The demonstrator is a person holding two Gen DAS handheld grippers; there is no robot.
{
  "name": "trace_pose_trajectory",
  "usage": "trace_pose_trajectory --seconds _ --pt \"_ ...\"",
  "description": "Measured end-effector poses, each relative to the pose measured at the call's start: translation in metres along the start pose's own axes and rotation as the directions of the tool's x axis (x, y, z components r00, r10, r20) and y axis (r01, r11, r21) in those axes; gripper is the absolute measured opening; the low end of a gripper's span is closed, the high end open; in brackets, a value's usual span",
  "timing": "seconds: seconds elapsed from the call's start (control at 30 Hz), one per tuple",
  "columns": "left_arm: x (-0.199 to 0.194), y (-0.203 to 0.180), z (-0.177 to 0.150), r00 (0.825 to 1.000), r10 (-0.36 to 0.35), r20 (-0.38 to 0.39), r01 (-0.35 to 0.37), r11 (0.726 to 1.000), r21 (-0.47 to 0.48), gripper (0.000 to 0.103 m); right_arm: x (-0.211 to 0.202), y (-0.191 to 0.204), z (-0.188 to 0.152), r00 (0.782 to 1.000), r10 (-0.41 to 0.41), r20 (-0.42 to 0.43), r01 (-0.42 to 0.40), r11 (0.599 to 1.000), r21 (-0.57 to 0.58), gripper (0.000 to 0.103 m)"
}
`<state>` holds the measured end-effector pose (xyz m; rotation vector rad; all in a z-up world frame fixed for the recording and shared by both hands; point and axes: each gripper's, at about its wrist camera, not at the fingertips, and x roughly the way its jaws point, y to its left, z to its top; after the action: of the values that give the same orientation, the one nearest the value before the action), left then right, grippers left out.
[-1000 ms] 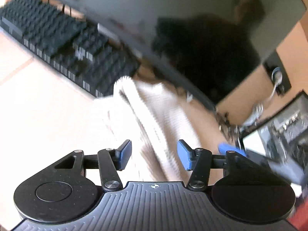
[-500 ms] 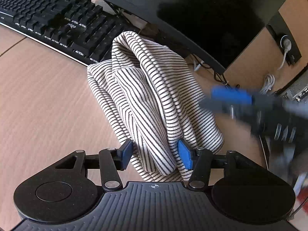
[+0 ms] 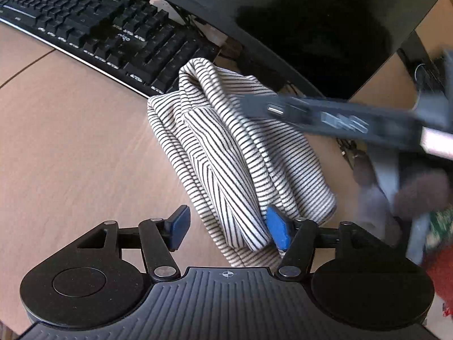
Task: Fold clothes
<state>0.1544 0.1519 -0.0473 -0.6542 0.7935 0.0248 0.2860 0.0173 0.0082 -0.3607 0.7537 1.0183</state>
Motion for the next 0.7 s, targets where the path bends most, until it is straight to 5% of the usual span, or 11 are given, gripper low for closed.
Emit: trace_pose_trajectory --seconds 0.07,0.2,0.33,0.53,0.7 --pt "-0.011 -0.001 -0.006 0.999 0.024 0.030 -0.024 1.000 -0.009 0.067 -0.021 -0.006 -0.016 0.999 -0.028 0.044 0.027 0.999 0.029 0.075" --pt "-0.033 -0.020 -0.025 0.980 0.128 0.151 -0.128 0.992 -0.010 0.097 -0.061 -0.026 -0.067 0.993 -0.031 0.115 0.016 0.992 0.128 0.103" --pt "-0.040 -0.051 -0.058 0.938 0.237 0.252 -0.230 0.972 -0.056 0.103 -0.081 -0.054 -0.113 0.993 -0.051 0.105 0.027 0.976 0.217 0.103" --pt "-0.025 -0.104 -0.108 0.894 0.373 0.250 -0.338 0.925 -0.172 0.103 -0.109 -0.089 -0.173 0.989 -0.116 0.093 0.098 0.979 0.179 0.103" --pt "-0.022 -0.137 -0.147 0.818 0.481 0.315 -0.424 0.875 -0.234 0.103 -0.110 -0.109 -0.204 0.993 -0.062 0.103 0.050 0.992 0.113 0.103"
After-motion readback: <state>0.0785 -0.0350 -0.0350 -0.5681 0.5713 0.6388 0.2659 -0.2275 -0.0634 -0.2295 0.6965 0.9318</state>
